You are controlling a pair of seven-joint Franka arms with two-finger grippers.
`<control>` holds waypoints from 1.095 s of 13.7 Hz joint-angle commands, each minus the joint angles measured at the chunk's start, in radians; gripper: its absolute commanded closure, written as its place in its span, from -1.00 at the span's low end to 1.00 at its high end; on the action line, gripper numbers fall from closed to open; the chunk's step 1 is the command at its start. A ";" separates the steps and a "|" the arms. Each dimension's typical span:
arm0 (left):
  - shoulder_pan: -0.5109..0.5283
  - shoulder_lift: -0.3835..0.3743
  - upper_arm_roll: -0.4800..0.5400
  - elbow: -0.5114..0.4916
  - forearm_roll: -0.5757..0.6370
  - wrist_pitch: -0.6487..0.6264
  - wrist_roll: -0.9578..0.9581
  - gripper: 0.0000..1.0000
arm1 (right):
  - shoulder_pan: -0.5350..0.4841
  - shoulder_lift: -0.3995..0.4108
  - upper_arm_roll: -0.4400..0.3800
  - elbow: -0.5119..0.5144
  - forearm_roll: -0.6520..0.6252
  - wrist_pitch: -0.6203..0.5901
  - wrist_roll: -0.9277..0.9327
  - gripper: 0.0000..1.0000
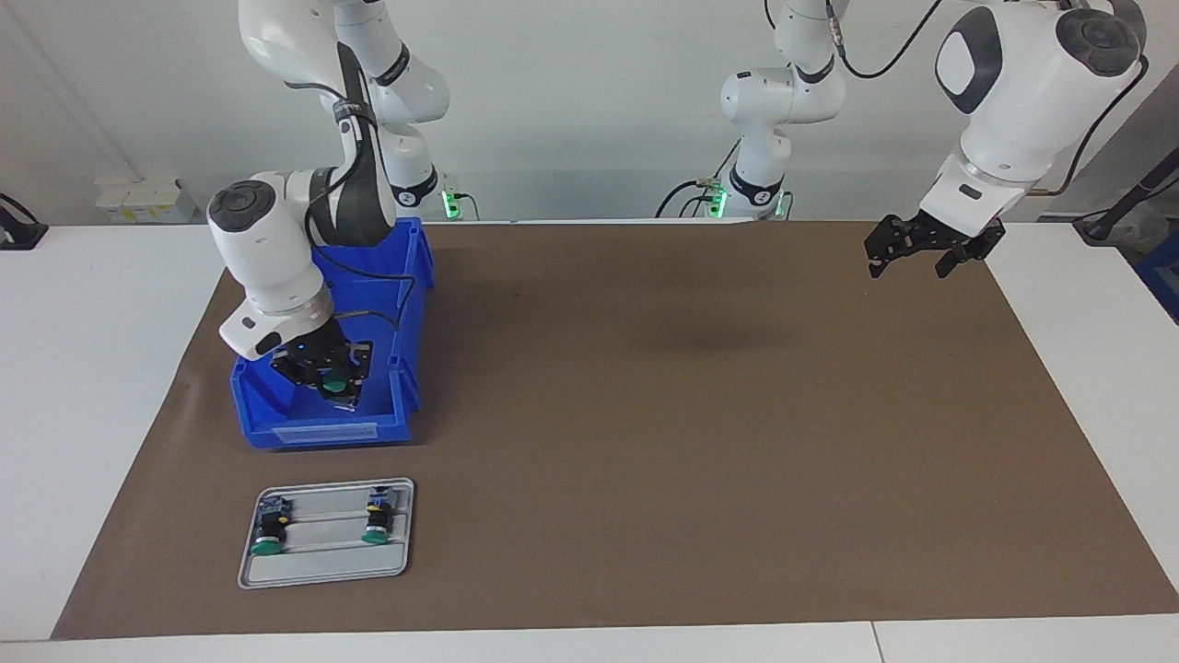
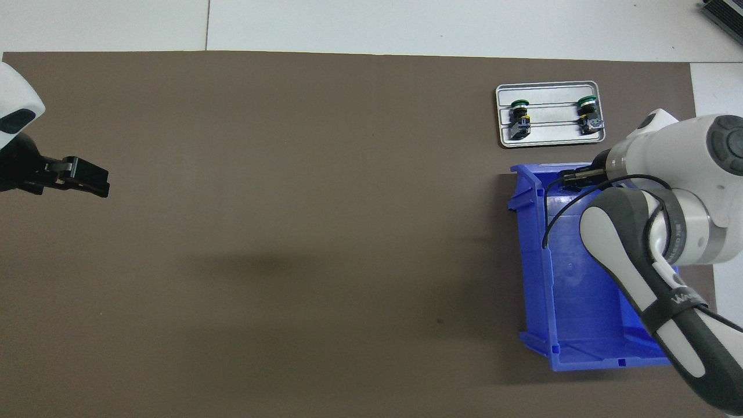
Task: Place and press button with both arms
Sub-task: 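Lower the held part into the blue bin with the right gripper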
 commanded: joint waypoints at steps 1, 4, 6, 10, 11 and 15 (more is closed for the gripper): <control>0.012 -0.033 -0.003 -0.041 -0.010 0.023 0.011 -1.00 | -0.044 -0.028 0.010 -0.051 0.023 -0.003 -0.082 1.00; 0.010 -0.033 -0.003 -0.041 -0.010 0.023 0.011 -1.00 | -0.060 -0.046 0.010 -0.100 0.044 0.005 -0.132 1.00; 0.010 -0.033 -0.003 -0.041 -0.010 0.021 0.011 -1.00 | -0.058 -0.057 0.010 -0.135 0.075 0.030 -0.142 1.00; 0.010 -0.033 -0.003 -0.041 -0.010 0.021 0.011 -1.00 | -0.049 -0.060 0.010 -0.179 0.075 0.092 -0.139 1.00; 0.010 -0.033 -0.003 -0.041 -0.010 0.023 0.011 -1.00 | -0.049 -0.064 0.010 -0.186 0.075 0.092 -0.140 1.00; 0.010 -0.033 -0.003 -0.041 -0.010 0.023 0.011 -1.00 | -0.051 -0.068 0.010 -0.195 0.075 0.095 -0.138 1.00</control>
